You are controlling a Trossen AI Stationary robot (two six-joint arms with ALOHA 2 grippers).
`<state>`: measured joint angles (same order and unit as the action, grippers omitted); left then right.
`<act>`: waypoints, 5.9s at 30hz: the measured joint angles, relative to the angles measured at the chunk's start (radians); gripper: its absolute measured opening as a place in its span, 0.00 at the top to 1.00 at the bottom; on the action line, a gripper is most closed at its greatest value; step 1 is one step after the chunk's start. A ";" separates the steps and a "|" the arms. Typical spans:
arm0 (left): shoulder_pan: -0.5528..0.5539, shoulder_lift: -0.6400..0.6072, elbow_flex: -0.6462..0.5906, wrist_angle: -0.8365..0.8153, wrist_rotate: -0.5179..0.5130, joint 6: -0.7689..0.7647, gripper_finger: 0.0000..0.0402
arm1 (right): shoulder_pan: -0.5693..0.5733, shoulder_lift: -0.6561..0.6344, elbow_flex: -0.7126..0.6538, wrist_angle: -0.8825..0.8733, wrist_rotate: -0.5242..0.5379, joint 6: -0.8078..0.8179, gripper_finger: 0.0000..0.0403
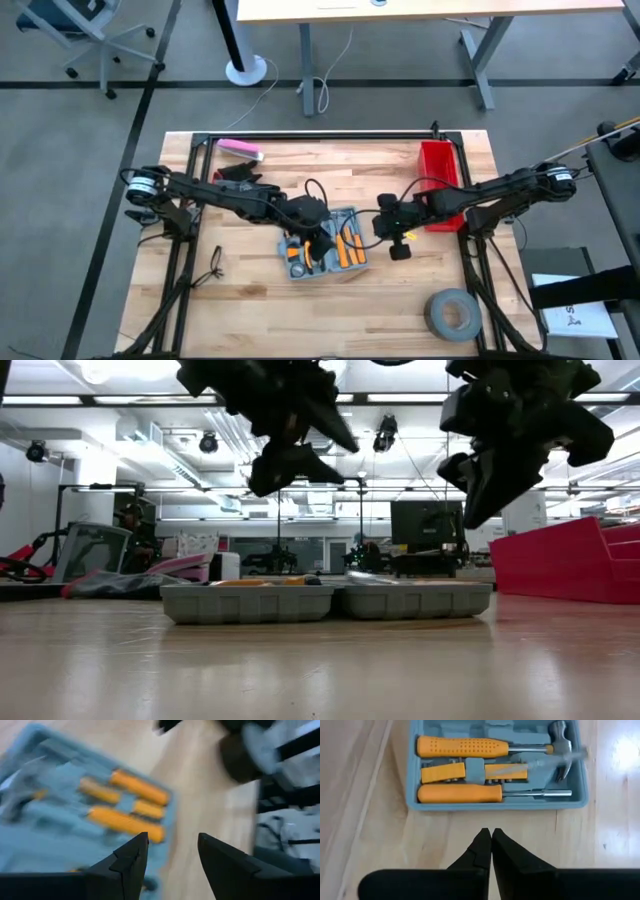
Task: Prefit tool cases
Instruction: Put the screwdriver into the pre-fit tool case
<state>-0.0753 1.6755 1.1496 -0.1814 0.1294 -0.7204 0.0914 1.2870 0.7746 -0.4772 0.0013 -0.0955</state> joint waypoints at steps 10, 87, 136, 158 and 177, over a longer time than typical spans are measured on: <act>0.001 0.020 0.000 -0.099 -0.059 -0.006 0.54 | -0.001 0.010 0.000 0.078 0.002 -0.024 0.89; -0.297 -0.129 0.000 -0.291 -0.489 -0.100 0.59 | -0.181 0.524 0.432 -0.151 0.123 0.378 0.96; -0.298 0.172 0.057 0.042 -0.250 -0.181 0.60 | 0.040 0.139 0.110 -0.325 -0.064 0.123 0.83; -0.324 0.116 0.092 -0.015 -0.255 -0.180 0.62 | 0.277 0.257 0.075 -0.286 -0.030 0.216 0.91; -0.363 -0.003 0.078 -0.203 -0.303 -0.217 0.62 | 0.277 0.318 0.116 -0.045 -0.054 0.253 0.94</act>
<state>-0.4381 1.6726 1.2278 -0.3844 -0.1740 -0.9376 0.3687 1.6054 0.8906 -0.5220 -0.0526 0.1570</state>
